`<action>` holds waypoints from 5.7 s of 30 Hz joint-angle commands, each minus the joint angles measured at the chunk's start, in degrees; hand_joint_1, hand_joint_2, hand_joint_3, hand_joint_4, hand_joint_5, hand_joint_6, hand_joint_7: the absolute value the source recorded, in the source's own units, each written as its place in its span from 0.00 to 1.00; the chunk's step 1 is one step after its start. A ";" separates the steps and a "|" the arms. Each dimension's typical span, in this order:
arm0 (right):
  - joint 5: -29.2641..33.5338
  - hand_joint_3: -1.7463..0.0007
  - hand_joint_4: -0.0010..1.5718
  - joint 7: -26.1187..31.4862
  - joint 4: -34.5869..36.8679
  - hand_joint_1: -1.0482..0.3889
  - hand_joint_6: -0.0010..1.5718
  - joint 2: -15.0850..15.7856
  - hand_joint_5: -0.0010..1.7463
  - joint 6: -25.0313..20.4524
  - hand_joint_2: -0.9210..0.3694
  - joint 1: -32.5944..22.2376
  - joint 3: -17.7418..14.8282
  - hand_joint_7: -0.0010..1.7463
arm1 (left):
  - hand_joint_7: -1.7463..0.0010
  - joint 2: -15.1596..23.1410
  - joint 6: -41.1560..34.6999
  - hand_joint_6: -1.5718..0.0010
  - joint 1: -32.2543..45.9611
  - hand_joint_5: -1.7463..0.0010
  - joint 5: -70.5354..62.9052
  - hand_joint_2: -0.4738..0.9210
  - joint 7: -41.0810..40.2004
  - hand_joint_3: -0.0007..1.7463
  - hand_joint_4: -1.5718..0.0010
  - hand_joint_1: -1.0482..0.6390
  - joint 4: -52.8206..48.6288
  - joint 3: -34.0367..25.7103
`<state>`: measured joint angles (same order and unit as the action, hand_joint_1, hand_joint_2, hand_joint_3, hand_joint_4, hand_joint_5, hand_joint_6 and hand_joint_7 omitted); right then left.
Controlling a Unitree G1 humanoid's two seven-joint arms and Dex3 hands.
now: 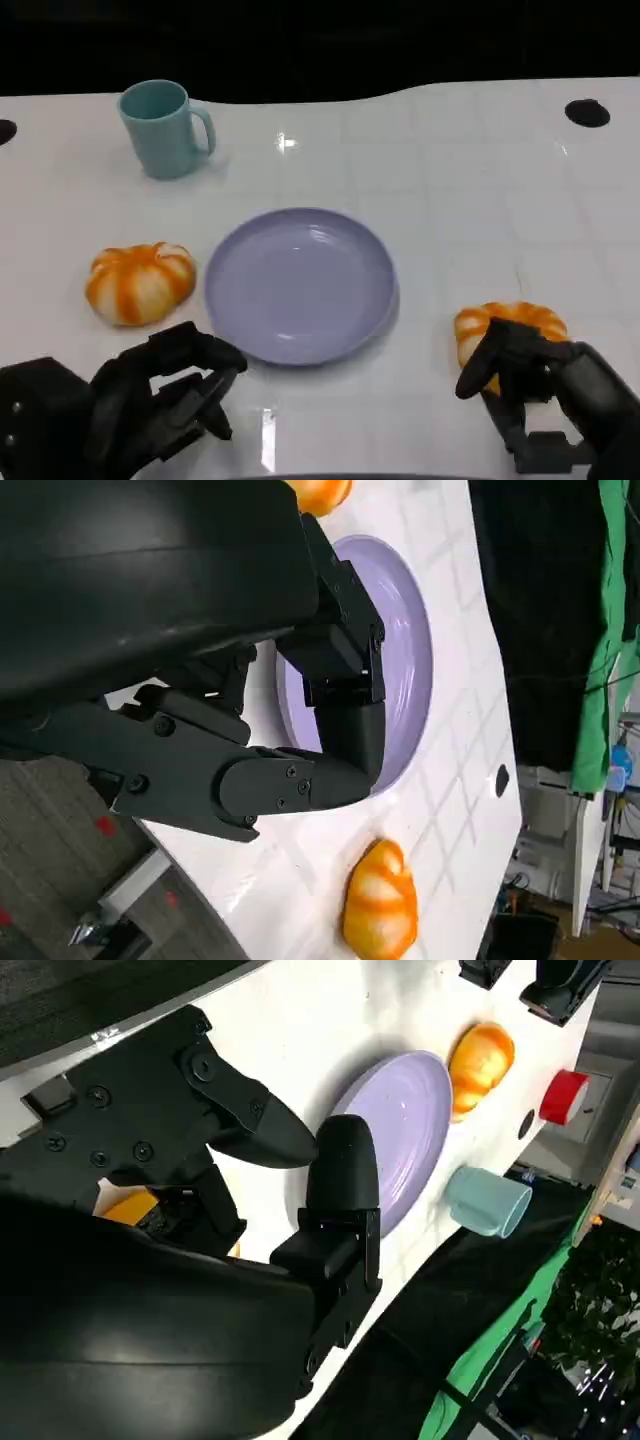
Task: Grasp the bread from the table and place it into the plate.
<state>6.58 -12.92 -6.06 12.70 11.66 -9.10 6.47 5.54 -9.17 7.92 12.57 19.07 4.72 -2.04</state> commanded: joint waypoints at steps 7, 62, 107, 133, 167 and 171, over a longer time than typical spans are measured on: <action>-0.55 0.33 0.56 0.11 -0.66 0.60 0.43 0.04 1.00 -0.67 0.30 0.09 -0.48 0.91 | 0.32 0.68 0.25 0.53 0.06 0.05 0.17 1.00 -0.01 0.23 0.57 0.35 0.16 -0.36; 49.50 1.00 0.01 -0.82 -6.96 0.44 0.23 13.31 0.32 -10.01 0.15 9.39 6.39 0.01 | 0.29 -0.08 -0.41 0.54 -0.05 0.02 -0.17 1.00 -0.94 0.24 0.58 0.35 0.62 0.84; 37.36 0.40 0.58 35.84 50.82 0.66 0.48 3.20 1.00 2.75 0.37 38.11 16.24 0.93 | 0.28 -0.42 -1.88 0.57 1.72 0.01 -0.34 1.00 -2.07 0.27 0.60 0.36 4.36 1.73; 23.64 0.20 0.61 27.06 40.92 0.70 0.47 -1.00 1.00 11.62 0.51 44.26 12.15 0.99 | 0.23 -0.71 -2.72 0.60 0.93 0.00 -1.37 1.00 -3.61 0.29 0.62 0.38 4.25 2.53; 27.86 0.72 0.30 20.98 68.21 0.52 0.45 -15.18 0.63 8.96 0.15 59.56 20.22 0.18 | 0.23 -1.40 -2.38 0.60 1.47 0.00 -0.87 1.00 -3.48 0.29 0.61 0.37 4.73 3.41; 30.27 0.86 0.11 17.18 66.10 0.36 0.28 -13.31 0.27 7.03 0.01 59.49 22.92 0.01 | 0.24 -1.27 -2.42 0.59 1.41 0.00 -1.06 1.00 -3.54 0.28 0.61 0.37 4.66 3.56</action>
<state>35.95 6.49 61.70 -2.28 19.93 48.79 28.28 3.58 -11.90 9.03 11.69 15.46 8.75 1.62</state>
